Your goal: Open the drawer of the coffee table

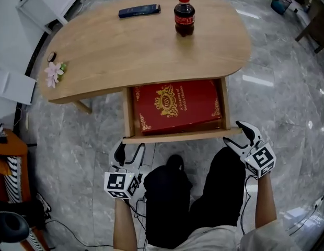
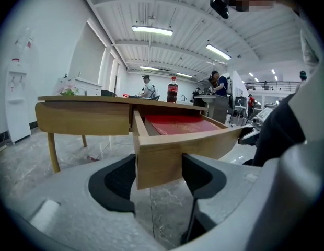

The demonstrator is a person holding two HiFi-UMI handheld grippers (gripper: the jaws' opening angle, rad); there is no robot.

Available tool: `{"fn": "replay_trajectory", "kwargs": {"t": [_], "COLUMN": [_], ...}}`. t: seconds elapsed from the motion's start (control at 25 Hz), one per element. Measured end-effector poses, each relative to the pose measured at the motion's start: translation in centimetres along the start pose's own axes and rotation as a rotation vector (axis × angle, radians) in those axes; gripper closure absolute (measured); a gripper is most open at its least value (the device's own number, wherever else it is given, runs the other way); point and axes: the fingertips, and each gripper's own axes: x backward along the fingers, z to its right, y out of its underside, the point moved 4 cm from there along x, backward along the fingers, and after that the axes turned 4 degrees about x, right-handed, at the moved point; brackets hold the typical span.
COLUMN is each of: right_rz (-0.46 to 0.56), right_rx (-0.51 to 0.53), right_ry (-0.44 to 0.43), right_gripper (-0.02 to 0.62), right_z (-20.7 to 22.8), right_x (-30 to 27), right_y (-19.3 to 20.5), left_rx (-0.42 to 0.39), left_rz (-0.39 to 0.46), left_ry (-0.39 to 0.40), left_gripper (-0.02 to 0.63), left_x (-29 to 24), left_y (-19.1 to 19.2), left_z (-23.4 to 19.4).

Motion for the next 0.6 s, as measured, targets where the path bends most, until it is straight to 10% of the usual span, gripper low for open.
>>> {"fn": "replay_trajectory", "kwargs": {"t": [0.28,0.6], "right_rz": [-0.108,-0.078], "right_rx": [-0.219,-0.349], "right_ry": [0.022,-0.019], "right_gripper": [0.302,0.319], "right_z": [0.5,-1.5], "right_x": [6.0,10.0], "right_y": [-3.2,-16.6], "left_rx": [0.081,0.153], "left_rz": [-0.188,-0.198], "left_ry": [-0.068,-0.005], "left_gripper": [0.324,0.325], "left_x": [5.0,7.6], "left_y": [-3.9,-17.8], "left_z": [-0.9,3.6]}}
